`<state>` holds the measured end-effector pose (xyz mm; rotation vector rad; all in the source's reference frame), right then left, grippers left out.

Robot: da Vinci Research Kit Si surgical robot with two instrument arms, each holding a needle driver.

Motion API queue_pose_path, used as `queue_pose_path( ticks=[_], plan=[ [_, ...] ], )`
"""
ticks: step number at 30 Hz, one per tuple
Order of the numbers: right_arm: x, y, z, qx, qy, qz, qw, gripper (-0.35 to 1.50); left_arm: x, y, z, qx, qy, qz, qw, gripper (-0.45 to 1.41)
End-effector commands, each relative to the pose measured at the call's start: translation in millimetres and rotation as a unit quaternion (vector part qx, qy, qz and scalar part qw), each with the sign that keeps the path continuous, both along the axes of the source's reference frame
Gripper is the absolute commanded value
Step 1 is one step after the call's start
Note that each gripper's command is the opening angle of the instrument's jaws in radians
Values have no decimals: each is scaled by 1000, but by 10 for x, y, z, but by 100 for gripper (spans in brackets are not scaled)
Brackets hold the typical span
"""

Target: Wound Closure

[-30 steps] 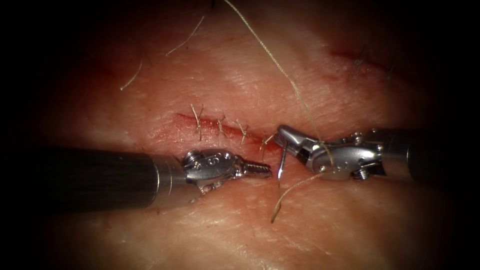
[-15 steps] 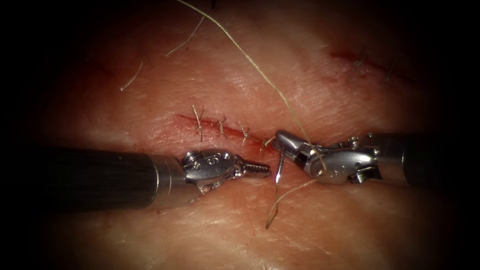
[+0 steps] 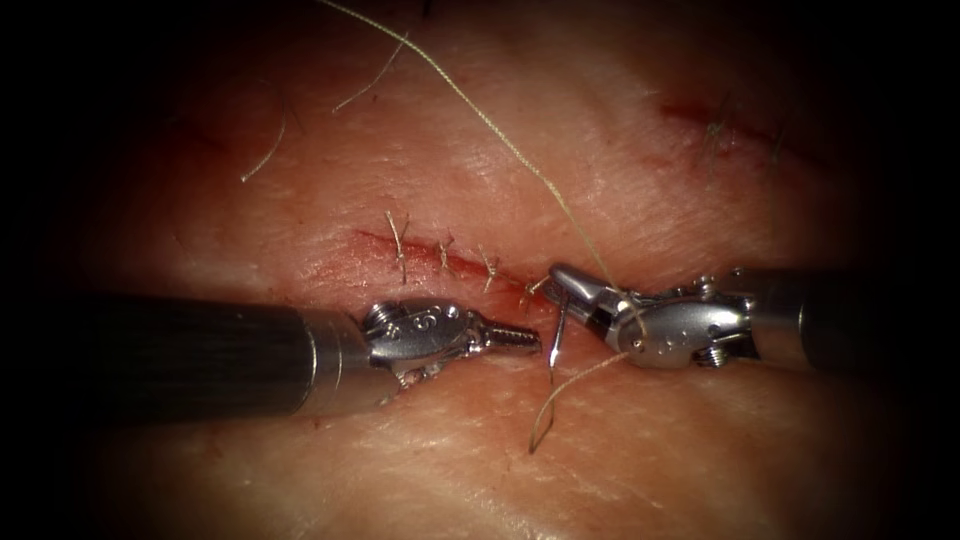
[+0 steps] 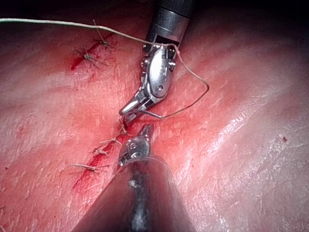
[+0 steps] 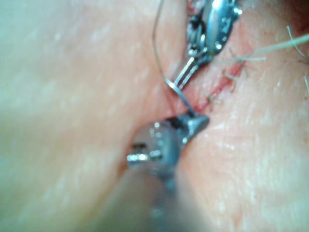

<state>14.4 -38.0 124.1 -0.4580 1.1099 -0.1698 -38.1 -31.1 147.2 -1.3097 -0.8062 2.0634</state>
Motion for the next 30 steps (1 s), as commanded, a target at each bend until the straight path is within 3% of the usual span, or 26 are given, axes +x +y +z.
queue_pose_path(
  ticks=[1,19,30],
  plan=[
    [6,-3,8,3,1,0,1000,-35,-6,-4,6,2,0,1,1000,-3],
    [8,-7,22,44,2,-2,999,-35,-2,-5,6,0,1,-2,1000,-5],
    [9,10,-31,6,14,21,1000,-35,-5,-3,7,0,3,-2,1000,-5]
  ],
)
